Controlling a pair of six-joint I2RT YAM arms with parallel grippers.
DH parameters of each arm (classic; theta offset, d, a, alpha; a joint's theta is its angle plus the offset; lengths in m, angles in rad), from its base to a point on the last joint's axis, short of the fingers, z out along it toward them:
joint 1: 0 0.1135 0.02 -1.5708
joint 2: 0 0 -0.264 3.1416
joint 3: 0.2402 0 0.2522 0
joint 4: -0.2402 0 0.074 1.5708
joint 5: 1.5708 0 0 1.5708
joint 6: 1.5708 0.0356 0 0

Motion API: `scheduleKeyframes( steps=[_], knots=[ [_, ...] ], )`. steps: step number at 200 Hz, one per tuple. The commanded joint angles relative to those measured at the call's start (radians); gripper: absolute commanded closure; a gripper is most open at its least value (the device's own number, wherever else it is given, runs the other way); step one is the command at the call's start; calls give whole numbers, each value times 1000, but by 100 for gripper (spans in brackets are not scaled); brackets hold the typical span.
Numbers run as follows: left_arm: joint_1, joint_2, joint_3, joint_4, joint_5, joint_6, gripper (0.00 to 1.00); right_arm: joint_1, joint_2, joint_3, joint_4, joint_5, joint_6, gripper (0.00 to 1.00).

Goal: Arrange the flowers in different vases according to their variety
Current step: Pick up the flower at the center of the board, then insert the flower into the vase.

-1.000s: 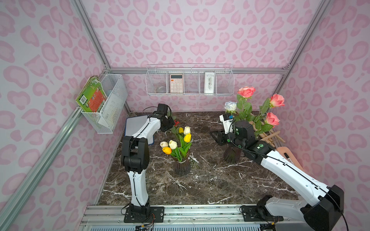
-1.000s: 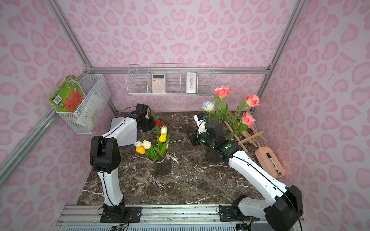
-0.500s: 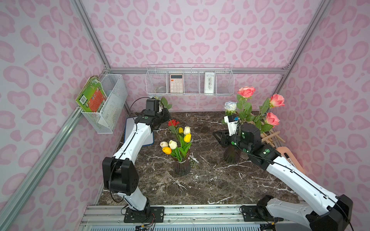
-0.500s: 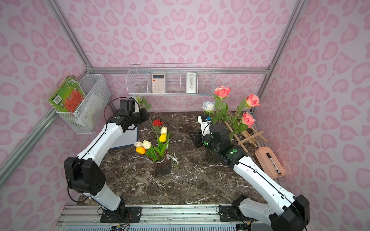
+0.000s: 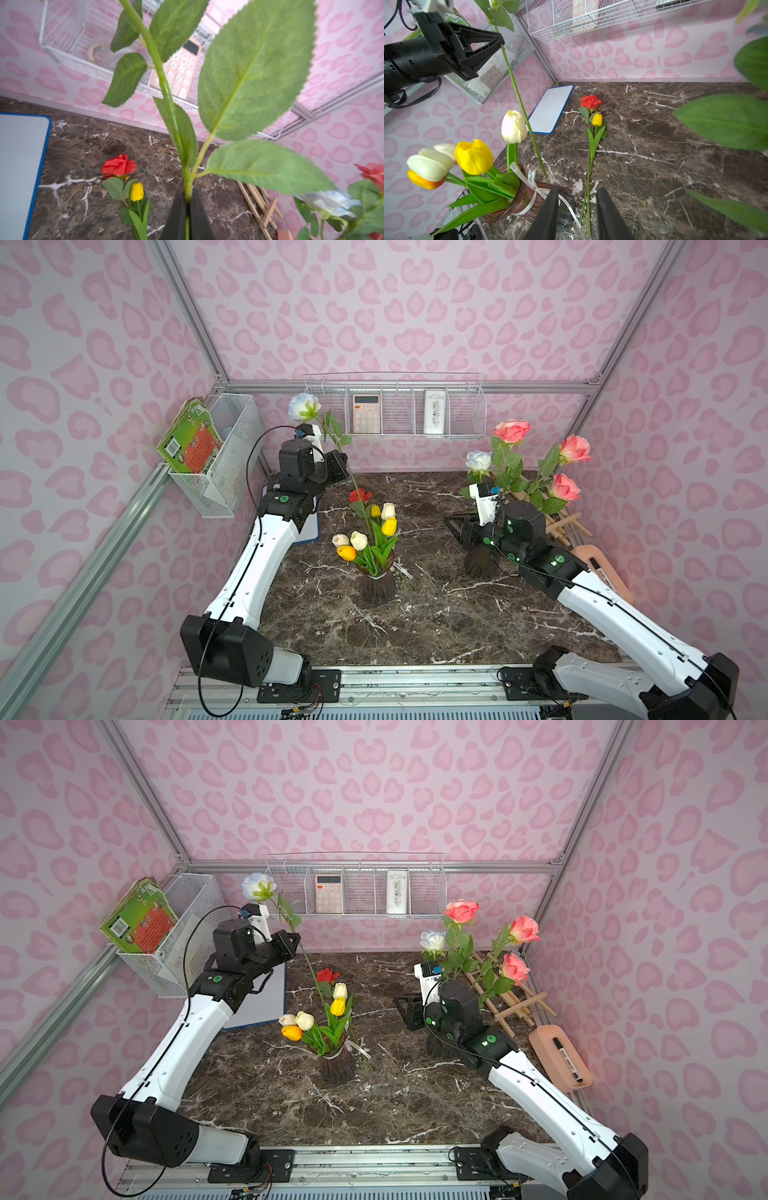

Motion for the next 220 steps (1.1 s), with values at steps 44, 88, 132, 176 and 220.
scheduleKeyframes(
  steps=[44, 88, 132, 176, 220],
  knots=[
    [-152, 4, 186, 172, 56, 48, 100, -1, -228, -25, 32, 159, -54, 41],
    [-268, 45, 266, 270, 101, 12, 100, 0, -413, -74, -27, 370, -73, 26],
    [-370, 99, 277, 429, 133, -61, 100, 0, -540, -120, -78, 512, -75, 17],
    [-473, 194, 329, 496, 124, -58, 100, -1, -596, -138, -118, 576, -71, 6],
    [-558, 334, 437, 504, 106, 20, 100, 0, -608, -145, -133, 578, -71, 2]
  ],
)
